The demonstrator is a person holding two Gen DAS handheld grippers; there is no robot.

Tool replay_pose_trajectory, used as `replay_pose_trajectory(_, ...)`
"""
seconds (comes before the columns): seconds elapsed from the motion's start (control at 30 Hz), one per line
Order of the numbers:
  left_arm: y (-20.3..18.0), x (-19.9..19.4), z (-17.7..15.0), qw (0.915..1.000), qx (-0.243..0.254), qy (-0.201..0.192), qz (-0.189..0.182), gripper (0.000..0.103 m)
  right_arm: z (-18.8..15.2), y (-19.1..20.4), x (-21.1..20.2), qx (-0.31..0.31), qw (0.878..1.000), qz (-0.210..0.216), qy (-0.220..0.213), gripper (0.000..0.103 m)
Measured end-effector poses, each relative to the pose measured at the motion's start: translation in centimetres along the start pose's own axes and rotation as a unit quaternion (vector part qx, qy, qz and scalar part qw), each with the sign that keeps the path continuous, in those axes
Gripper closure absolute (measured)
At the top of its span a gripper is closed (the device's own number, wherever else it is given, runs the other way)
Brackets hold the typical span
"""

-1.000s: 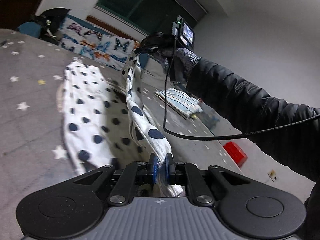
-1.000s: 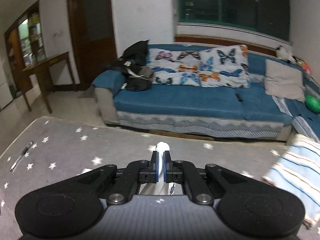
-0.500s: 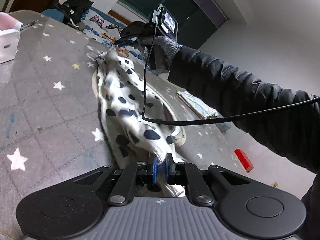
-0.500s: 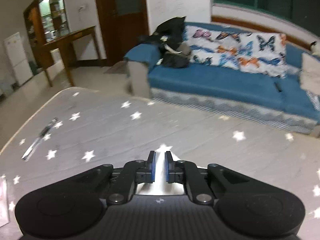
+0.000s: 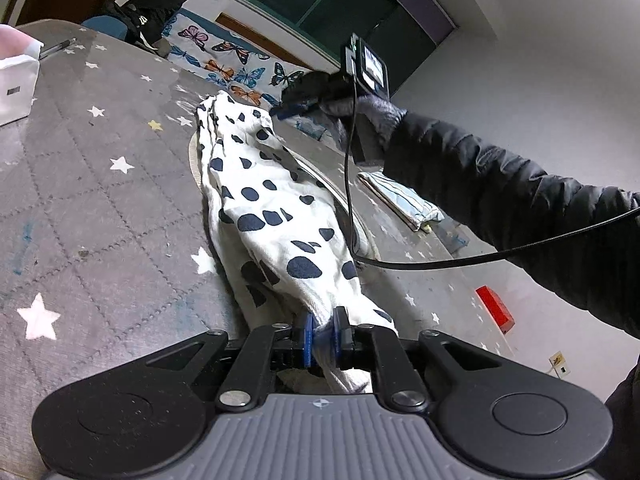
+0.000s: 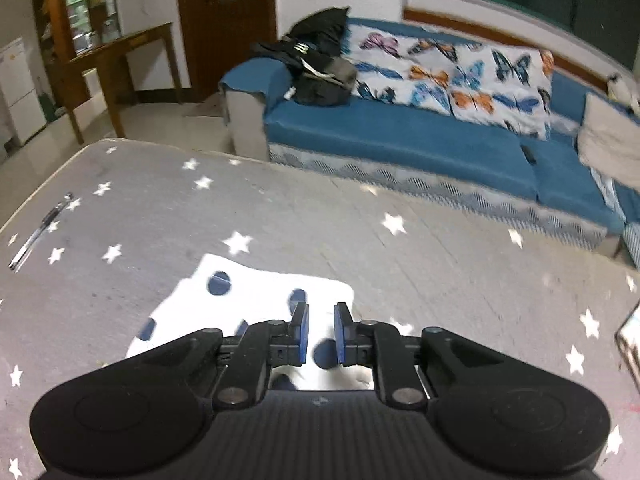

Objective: Fold clothes

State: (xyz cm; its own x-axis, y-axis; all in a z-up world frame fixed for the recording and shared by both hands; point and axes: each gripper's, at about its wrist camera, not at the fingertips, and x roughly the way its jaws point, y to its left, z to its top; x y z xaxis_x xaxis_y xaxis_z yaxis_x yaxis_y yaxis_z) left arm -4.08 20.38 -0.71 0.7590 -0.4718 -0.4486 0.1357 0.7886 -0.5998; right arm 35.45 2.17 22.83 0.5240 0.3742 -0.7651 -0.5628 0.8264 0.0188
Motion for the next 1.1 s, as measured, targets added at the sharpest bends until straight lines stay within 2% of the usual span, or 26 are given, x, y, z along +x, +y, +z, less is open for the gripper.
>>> replay_pose_trajectory(0.13, 0.2, 0.4, -0.1, 0.9999, -0.003, 0.009, 0.008, 0.091, -0.3, 0.1, 0.6, -0.001, 1.000, 0.016, -0.006, 0.090)
replay_pose_trajectory(0.23, 0.2, 0.5, -0.1, 0.9999, -0.005, 0.011, 0.011, 0.090, -0.2, 1.9, 0.3, -0.014, 0.998, 0.059, -0.013, 0.090)
replay_pose_trajectory(0.3, 0.2, 0.4, -0.1, 0.9999, -0.006, 0.011, 0.012, 0.090, -0.1, 3.4, 0.3, -0.017, 0.996, 0.084, -0.011, 0.084)
replay_pose_trajectory(0.37, 0.2, 0.4, -0.2, 0.9998, -0.006, 0.011, 0.013, 0.090, 0.1, 4.9, 0.3, -0.020, 0.994, 0.108, -0.009, 0.072)
replay_pose_trajectory(0.47, 0.1, 0.3, -0.2, 0.9999, -0.006, 0.009, 0.013, 0.090, -0.1, 7.2, 1.1, -0.043, 0.993, 0.108, 0.004, 0.072)
replay_pose_trajectory(0.53, 0.0, 0.3, -0.2, 0.9999, -0.005, 0.006, 0.013, 0.090, -0.5, 8.5, 1.9, -0.059, 0.994, 0.086, 0.013, 0.073)
replay_pose_trajectory(0.57, 0.0, 0.2, -0.2, 0.9999, -0.004, 0.005, 0.012, 0.090, -0.7, 8.8, 2.1, -0.063, 0.995, 0.080, 0.016, 0.077)
replay_pose_trajectory(0.6, 0.1, 0.2, -0.2, 0.9999, -0.004, 0.004, 0.012, 0.091, -0.9, 8.9, 2.3, -0.064, 0.995, 0.080, 0.017, 0.083)
replay_pose_trajectory(0.63, 0.1, 0.1, -0.2, 0.9999, -0.004, 0.003, 0.011, 0.091, -1.1, 9.0, 2.3, -0.064, 0.995, 0.076, 0.016, 0.093)
replay_pose_trajectory(0.7, 0.0, 0.0, -0.2, 1.0000, -0.002, 0.001, 0.009, 0.092, -1.3, 9.0, 2.2, -0.064, 0.995, 0.071, 0.010, 0.100)
replay_pose_trajectory(0.93, -0.7, -0.6, 0.0, 0.9997, 0.018, -0.017, 0.000, 0.092, 0.2, 7.9, -0.5, -0.023, 0.995, 0.086, -0.048, 0.102)
replay_pose_trajectory(1.1, -0.3, 0.0, -0.4, 0.9998, 0.008, -0.009, 0.018, 0.092, 0.3, 8.3, 0.9, -0.010, 0.994, 0.100, -0.039, 0.101)
